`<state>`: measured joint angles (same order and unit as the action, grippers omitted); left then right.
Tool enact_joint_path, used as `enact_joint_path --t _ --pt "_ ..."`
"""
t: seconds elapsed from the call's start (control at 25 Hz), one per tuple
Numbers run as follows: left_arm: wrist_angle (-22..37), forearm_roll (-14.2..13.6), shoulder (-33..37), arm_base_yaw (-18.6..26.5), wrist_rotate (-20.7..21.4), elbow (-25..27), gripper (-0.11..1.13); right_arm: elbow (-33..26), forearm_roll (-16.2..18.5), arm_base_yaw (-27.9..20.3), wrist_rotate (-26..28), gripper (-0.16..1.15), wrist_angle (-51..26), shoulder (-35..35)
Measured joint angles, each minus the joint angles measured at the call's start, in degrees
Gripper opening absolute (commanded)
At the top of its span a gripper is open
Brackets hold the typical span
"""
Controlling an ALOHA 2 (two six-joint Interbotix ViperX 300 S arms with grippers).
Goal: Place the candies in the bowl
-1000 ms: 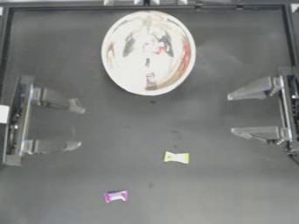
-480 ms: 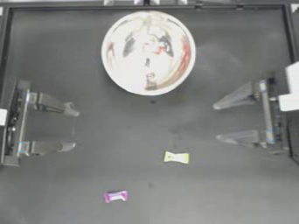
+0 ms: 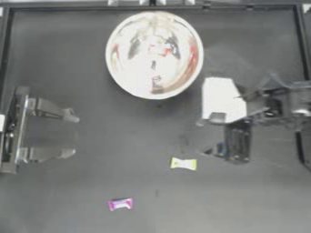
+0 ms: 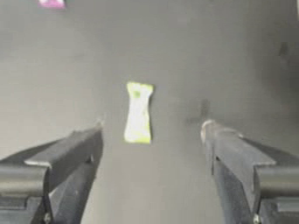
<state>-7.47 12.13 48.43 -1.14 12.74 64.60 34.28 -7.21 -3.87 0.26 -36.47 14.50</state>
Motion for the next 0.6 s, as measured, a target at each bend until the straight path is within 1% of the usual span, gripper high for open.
enact_joint_path --t 0.04,0.12,0.24,0.4,0.6 --pt "0.0 0.0 0.1 0.1 0.0 0.1 0.95 -0.8 0.1 0.3 0.4 0.96 -0.7 -1.4" --pt "0.0 0.1 0.1 0.3 0.0 0.1 0.95 -2.6 1.3 1.0 1.8 0.96 -2.2 -4.5" --pt "0.0 0.1 0.6 0.4 0.0 0.2 0.95 -5.0 4.1 2.5 4.7 0.96 -4.1 -9.0" --pt "0.0 0.4 1.0 0.5 0.0 0.5 0.95 -6.7 7.7 4.9 8.6 0.96 -5.4 -13.4" --pt "0.0 1.1 1.1 0.7 0.0 0.8 0.95 -8.0 10.0 7.5 11.9 0.96 -5.9 -17.7"
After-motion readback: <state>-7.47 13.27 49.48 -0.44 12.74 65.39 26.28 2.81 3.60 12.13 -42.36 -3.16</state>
